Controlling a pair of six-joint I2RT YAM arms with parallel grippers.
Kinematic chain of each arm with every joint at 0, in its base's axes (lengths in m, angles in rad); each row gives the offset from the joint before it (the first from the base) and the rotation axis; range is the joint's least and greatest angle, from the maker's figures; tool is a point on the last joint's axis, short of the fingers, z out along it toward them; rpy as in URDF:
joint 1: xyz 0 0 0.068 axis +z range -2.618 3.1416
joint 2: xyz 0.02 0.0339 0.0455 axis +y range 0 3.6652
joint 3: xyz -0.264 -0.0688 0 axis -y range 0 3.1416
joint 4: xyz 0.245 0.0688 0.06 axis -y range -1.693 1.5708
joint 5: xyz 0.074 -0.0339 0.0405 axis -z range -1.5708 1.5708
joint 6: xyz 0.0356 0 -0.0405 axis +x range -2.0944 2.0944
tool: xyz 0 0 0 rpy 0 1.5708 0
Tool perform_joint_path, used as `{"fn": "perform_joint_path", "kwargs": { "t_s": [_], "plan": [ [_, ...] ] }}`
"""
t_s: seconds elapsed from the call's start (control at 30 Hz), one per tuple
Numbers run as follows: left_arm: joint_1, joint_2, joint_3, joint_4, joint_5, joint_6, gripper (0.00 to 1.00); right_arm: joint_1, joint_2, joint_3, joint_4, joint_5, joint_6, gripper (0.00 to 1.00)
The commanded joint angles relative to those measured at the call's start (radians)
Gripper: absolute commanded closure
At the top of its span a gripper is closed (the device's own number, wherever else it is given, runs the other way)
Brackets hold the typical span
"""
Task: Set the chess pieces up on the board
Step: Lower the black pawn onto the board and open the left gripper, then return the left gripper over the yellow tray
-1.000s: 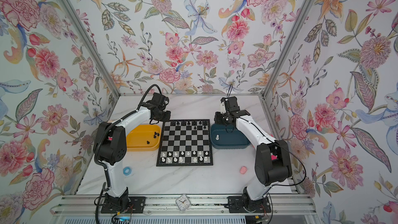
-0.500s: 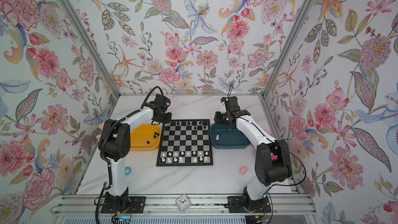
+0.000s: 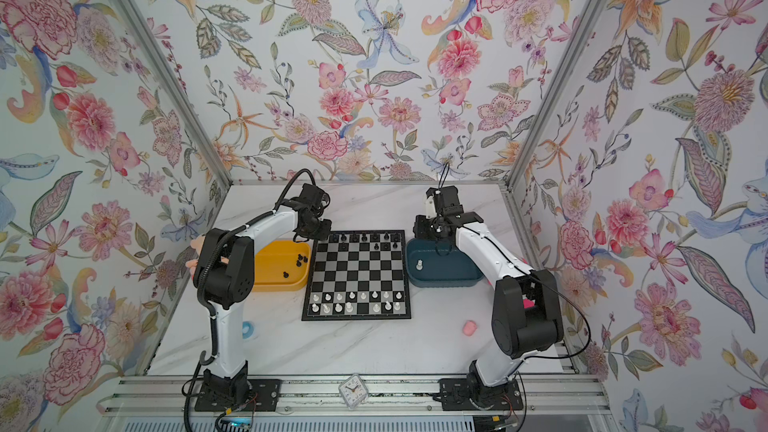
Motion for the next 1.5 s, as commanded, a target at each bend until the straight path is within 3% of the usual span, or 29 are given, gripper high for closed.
{"fn": "perform_joint_path", "kwargs": {
  "t_s": [0.0,0.5,0.83,1.17,1.47],
  "plan": [
    [-0.007,0.026,0.028,-0.015,-0.018,-0.012,0.93,-0.005,-0.005,-0.013,0.004,-0.008,0.010,0.75],
    [-0.007,0.026,0.026,-0.013,-0.010,-0.017,0.73,-0.007,-0.012,-0.021,0.005,-0.007,0.011,0.75],
    [-0.007,-0.012,0.025,-0.014,-0.009,-0.019,0.70,-0.007,-0.020,-0.024,0.005,-0.004,0.012,0.75],
    [-0.010,-0.150,0.033,-0.007,-0.034,-0.024,0.69,-0.008,-0.038,-0.027,0.005,-0.004,0.012,0.75],
    [0.007,-0.344,-0.036,-0.080,-0.188,-0.001,0.65,-0.007,-0.046,-0.027,0.003,-0.003,0.008,0.75]
  ]
}}
